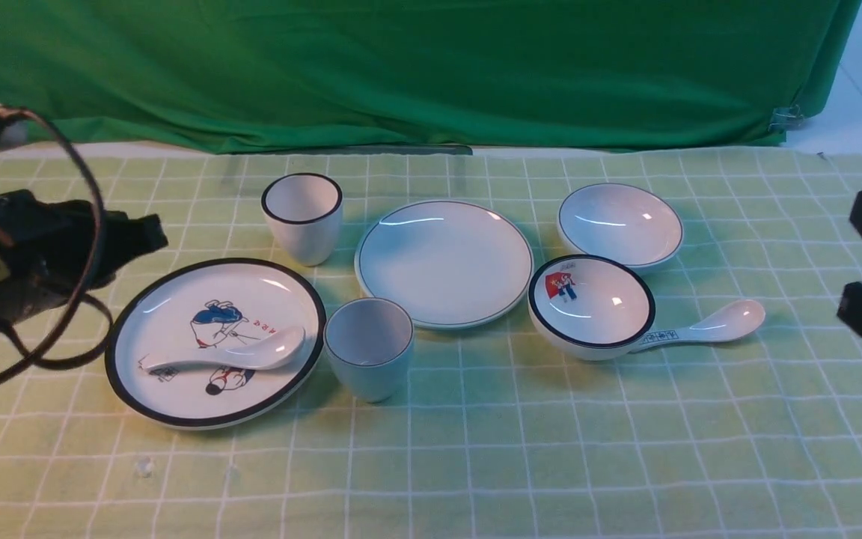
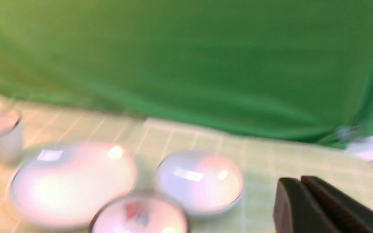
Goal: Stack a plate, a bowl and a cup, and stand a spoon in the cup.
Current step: Use the right arm to grab a blue rice bowl
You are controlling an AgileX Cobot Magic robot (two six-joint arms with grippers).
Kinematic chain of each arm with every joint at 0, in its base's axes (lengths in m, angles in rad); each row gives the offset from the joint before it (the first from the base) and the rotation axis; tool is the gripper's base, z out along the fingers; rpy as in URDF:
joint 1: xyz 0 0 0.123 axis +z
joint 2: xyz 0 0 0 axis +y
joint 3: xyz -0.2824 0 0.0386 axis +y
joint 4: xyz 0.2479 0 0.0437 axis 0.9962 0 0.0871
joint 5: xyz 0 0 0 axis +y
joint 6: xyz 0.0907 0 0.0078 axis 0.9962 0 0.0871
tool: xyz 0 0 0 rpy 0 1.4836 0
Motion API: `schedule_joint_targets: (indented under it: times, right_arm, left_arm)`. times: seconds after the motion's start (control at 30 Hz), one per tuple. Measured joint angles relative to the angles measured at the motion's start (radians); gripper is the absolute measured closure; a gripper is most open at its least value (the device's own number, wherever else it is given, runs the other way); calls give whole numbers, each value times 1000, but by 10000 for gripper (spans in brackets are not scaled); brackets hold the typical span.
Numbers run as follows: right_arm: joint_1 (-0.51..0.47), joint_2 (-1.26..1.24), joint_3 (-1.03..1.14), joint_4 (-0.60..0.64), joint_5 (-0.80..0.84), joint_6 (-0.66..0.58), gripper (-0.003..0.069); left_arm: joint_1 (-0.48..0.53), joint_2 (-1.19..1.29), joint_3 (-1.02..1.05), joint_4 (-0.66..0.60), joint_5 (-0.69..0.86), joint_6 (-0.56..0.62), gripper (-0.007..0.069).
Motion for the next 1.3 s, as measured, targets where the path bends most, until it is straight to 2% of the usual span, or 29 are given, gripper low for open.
schedule_joint_targets:
  times: [0.07, 0.17, 0.23, 0.37, 0.47, 0.57, 0.6, 0.67, 0.87, 1.07, 1.23, 1.3]
  right_arm:
    - [39, 35, -40, 0, 78, -31, 634]
    - [82, 116, -116, 0, 217, -66, 638]
    - [90, 173, -159, 0, 304, -84, 638]
    - [93, 335, -267, 1, 507, -102, 638]
    - [93, 413, -318, 4, 568, -111, 638]
    - [93, 466, -345, 6, 593, -111, 638]
    - [93, 468, -347, 6, 595, -111, 638]
    - [93, 479, -361, 9, 637, -113, 638]
    - [93, 474, -382, 30, 641, -82, 637]
    - [74, 478, -397, 53, 645, -62, 618]
    - [4, 513, -482, 93, 575, -42, 557]
    - [-43, 587, -595, 136, 560, -53, 510]
  left_arm:
    - [-25, 20, -88, -7, 155, 8, 608]
    - [-54, 44, -171, -78, 277, 61, 608]
    - [-64, 58, -192, -140, 243, 109, 608]
    - [-74, 95, -204, -338, 66, 160, 608]
    - [-77, 122, -206, -430, 51, 194, 608]
    - [-88, 153, -227, -463, 150, 324, 608]
    - [-88, 153, -227, -463, 150, 324, 608]
    - [-93, 184, -268, -472, 314, 397, 608]
    - [-104, 218, -384, -496, 581, 421, 608]
    - [-105, 220, -415, -525, 633, 428, 608]
    - [-105, 224, -415, -548, 627, 466, 608]
    - [-105, 224, -415, -577, 641, 473, 608]
